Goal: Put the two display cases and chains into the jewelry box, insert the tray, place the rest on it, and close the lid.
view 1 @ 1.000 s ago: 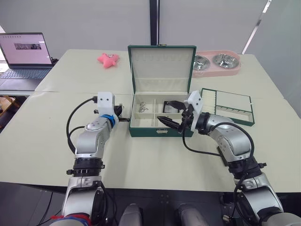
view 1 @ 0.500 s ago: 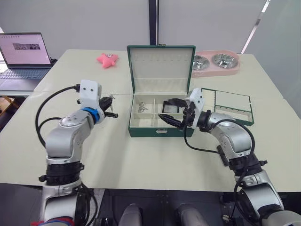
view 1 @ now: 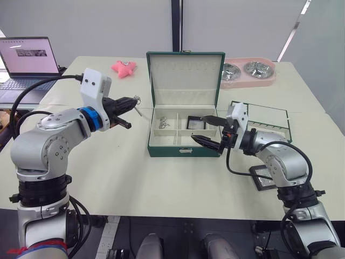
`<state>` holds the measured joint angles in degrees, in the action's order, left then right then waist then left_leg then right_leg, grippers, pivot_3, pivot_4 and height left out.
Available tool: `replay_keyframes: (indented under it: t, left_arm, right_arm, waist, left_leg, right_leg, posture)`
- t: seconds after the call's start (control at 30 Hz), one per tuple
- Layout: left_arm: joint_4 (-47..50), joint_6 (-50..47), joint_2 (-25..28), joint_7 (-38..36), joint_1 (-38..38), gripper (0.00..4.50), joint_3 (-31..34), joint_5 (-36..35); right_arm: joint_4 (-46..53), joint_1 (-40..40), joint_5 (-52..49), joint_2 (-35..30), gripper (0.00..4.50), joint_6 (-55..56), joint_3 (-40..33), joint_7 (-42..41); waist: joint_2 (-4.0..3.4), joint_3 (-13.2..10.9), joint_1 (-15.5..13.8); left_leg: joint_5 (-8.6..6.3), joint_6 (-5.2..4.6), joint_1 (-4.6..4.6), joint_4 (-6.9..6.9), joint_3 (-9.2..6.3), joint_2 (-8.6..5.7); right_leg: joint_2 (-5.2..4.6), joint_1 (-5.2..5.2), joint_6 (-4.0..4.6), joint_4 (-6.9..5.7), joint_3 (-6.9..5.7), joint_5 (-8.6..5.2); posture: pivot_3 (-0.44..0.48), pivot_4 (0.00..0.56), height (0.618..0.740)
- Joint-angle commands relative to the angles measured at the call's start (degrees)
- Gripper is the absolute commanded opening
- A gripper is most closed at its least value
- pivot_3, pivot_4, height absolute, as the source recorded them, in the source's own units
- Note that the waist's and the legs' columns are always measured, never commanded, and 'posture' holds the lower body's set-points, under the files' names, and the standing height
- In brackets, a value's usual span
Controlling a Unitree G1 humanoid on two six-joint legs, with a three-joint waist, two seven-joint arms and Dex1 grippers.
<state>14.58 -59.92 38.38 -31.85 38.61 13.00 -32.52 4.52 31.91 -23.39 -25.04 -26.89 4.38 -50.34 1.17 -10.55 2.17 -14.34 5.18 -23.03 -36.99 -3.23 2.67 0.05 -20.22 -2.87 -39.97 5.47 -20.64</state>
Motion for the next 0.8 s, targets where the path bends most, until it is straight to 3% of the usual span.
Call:
replay_keyframes:
  t: [0.03, 0.23, 0.53, 0.8]
  left_arm:
    - [2.3, -0.3, -1.0, -0.3, 2.5, 0.01, -1.4, -1.9]
    - [1.6, 0.7, -2.5, -1.9, 4.2, 0.01, -5.4, -2.4]
    - [-0.8, 6.6, 0.3, -7.4, 0.5, 0.01, -10.9, 1.3]
    - [-4.4, 10.0, -0.8, -9.3, -1.5, 0.01, -13.9, 3.8]
  right_arm:
    - [3.7, -0.8, -1.2, -0.9, 4.50, -0.3, -2.2, 0.9]
    - [6.2, -2.5, -1.7, -1.9, 4.50, -1.2, -3.3, 2.4]
    - [8.7, -4.2, -2.5, -3.5, 4.50, -2.6, -4.7, 3.4]
    - [9.4, -4.5, -2.8, -3.8, 4.50, -2.5, -4.5, 4.4]
  waist:
    - [0.00, 0.0, 0.0]
    - [0.00, 0.0, 0.0]
    - [0.01, 0.0, 0.1]
    - [0.01, 0.0, 0.1]
  left_leg:
    - [0.00, 0.00, 0.00, 0.00, 0.00, 0.00]
    - [0.00, 0.00, -0.01, -0.01, 0.01, 0.00]
    - [0.00, 0.00, 0.00, 0.00, 0.00, -0.01]
    - [-0.01, -0.02, 0.00, 0.00, 0.00, -0.01]
  right_leg:
    - [0.00, 0.00, 0.00, 0.00, 0.00, 0.00]
    - [0.01, -0.01, 0.00, 0.00, 0.02, 0.00]
    - [0.02, 0.00, 0.00, 0.01, 0.02, 0.00]
    - [0.02, 0.00, 0.00, 0.01, 0.02, 0.00]
  posture:
    - [0.000, 0.150, 0.740]
    - [0.000, 0.150, 0.740]
    - [0.000, 0.150, 0.740]
    - [0.000, 0.150, 0.740]
